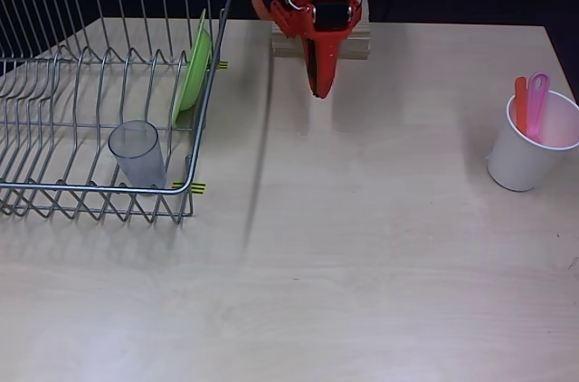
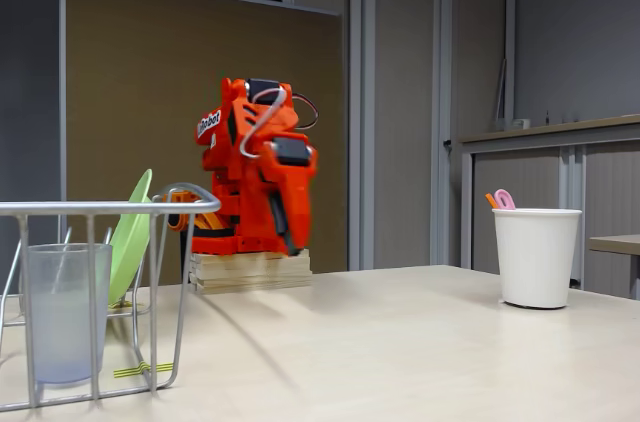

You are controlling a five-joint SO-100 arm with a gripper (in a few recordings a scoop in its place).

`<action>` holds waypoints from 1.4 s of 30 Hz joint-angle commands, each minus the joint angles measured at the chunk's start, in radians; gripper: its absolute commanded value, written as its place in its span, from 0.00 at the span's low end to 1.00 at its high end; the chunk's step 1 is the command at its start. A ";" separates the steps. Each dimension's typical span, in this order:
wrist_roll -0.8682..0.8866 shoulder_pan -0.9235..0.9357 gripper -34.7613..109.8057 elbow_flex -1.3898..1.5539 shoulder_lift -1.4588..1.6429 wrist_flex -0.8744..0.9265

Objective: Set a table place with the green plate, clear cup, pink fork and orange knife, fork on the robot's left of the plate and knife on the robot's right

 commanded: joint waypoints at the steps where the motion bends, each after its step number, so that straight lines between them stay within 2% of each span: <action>1: -0.767 0.040 0.24 0.002 0.014 0.064; 5: -0.643 0.048 0.24 0.002 0.015 0.055; 9: -0.423 0.048 0.24 0.002 0.015 0.043; 20: -0.385 0.028 0.24 0.002 0.015 0.035; 23: -0.060 -0.029 0.24 0.002 0.014 -0.098; 26: 0.127 -0.084 0.24 0.002 0.012 -0.290; 30: 0.607 -0.126 0.24 -0.011 0.015 -0.505; 36: 0.865 -0.049 0.24 -0.183 0.025 -0.460; 40: 0.900 -0.015 0.24 -0.379 -0.058 -0.318; 42: 1.005 -0.005 0.24 -0.497 -0.149 -0.268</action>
